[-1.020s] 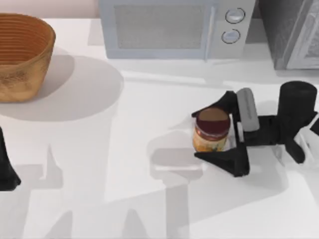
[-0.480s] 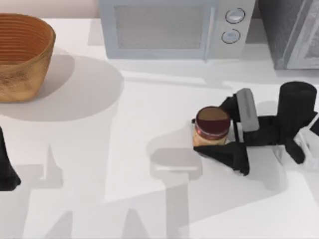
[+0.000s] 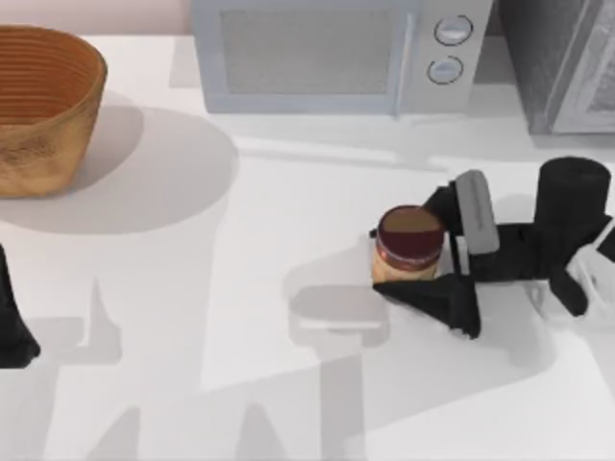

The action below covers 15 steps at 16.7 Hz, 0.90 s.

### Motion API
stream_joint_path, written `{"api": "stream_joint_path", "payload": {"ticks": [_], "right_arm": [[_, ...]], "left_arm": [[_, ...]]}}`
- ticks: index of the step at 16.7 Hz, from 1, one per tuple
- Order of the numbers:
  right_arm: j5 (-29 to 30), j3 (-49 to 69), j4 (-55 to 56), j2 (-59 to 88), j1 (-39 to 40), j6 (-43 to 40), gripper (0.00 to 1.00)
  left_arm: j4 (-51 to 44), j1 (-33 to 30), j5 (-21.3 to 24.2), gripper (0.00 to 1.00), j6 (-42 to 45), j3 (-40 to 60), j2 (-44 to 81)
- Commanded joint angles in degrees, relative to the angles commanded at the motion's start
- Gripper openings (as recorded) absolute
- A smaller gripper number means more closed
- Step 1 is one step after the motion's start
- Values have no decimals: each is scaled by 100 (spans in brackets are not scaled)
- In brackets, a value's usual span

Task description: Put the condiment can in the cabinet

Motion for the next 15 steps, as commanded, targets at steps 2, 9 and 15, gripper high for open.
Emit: {"api": "stream_joint_path", "payload": {"ticks": [2, 9, 15], "right_arm": [[0, 0, 0, 0, 0, 0, 0], [6, 40, -655, -641, -11, 46, 0], [-2, 190, -2603, -2380, -26, 42, 0]], "left_arm": [[0, 0, 0, 100, 0, 0, 0], [0, 0, 0, 100, 0, 0, 0], [0, 0, 0, 100, 0, 0, 0]]}}
